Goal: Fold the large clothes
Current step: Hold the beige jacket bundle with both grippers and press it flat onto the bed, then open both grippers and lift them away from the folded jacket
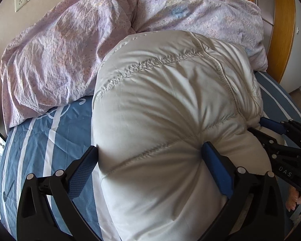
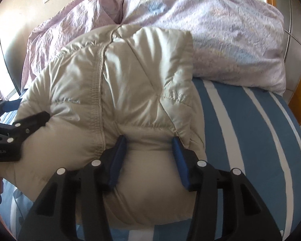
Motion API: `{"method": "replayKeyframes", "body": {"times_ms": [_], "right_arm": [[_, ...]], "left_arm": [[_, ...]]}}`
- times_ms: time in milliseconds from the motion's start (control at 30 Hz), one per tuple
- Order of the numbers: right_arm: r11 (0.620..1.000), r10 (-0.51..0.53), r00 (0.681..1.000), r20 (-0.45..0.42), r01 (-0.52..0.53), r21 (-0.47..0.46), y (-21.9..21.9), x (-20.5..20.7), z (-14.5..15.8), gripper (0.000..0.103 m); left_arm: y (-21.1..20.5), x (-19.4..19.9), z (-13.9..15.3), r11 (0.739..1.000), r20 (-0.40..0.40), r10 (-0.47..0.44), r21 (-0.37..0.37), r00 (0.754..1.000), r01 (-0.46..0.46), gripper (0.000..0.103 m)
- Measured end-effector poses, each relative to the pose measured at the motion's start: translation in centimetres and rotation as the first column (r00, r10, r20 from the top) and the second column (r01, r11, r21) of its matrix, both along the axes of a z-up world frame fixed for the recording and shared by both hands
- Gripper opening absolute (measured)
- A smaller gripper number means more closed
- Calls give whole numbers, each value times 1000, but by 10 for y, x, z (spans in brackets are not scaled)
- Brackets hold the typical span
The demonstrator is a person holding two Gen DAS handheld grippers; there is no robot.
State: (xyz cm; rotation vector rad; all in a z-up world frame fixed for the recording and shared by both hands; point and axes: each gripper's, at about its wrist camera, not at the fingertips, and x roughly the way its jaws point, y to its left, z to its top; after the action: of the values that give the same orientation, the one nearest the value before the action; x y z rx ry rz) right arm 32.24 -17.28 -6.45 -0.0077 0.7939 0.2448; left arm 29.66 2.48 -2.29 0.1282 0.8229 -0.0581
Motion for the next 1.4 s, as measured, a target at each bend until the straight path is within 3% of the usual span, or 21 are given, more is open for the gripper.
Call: {"method": "replayKeyframes", "body": {"times_ms": [100, 233, 333, 500, 733, 900, 1067, 1133, 1267, 1400], "right_arm": [[1000, -7, 1000, -20, 7, -4, -1, 3, 6, 49], [992, -33, 999, 32, 29, 122, -15, 8, 41, 47], [989, -51, 998, 24, 47, 143, -14, 29, 52, 47], [985, -75, 992, -104, 89, 144, -12, 67, 22, 46], [981, -83, 990, -114, 101, 165, -15, 67, 12, 46], [980, -82, 995, -64, 92, 179, -18, 35, 36, 46], [974, -71, 996, -57, 82, 210, -28, 5, 39, 46], [981, -72, 995, -74, 84, 176, -27, 2, 33, 47], [990, -75, 992, -99, 86, 111, -22, 6, 10, 59], [980, -63, 990, -126, 86, 180, -30, 15, -6, 62]], "left_arm": [[-5, -1, -1, 1000, 9, 7, 25, 1000, -7, 102], [-1, 1, -1, 1000, 0, 12, 13, 1000, -12, 102], [-2, 2, -1, 1000, -5, 13, 15, 1000, -13, 102], [-3, 2, -1, 1000, 2, 15, 16, 1000, -15, 102], [-10, 3, -1, 999, 8, 23, 35, 1000, -23, 102], [-6, 3, -1, 999, -5, 25, 25, 1000, -25, 102], [-7, 3, -1, 999, -2, 29, 27, 1000, -29, 102], [-8, 3, -2, 999, 0, 30, 28, 1000, -30, 102], [-11, 3, -1, 998, 11, 35, 42, 999, -36, 102], [-14, 3, -3, 997, 25, 45, 57, 999, -46, 102]]}}
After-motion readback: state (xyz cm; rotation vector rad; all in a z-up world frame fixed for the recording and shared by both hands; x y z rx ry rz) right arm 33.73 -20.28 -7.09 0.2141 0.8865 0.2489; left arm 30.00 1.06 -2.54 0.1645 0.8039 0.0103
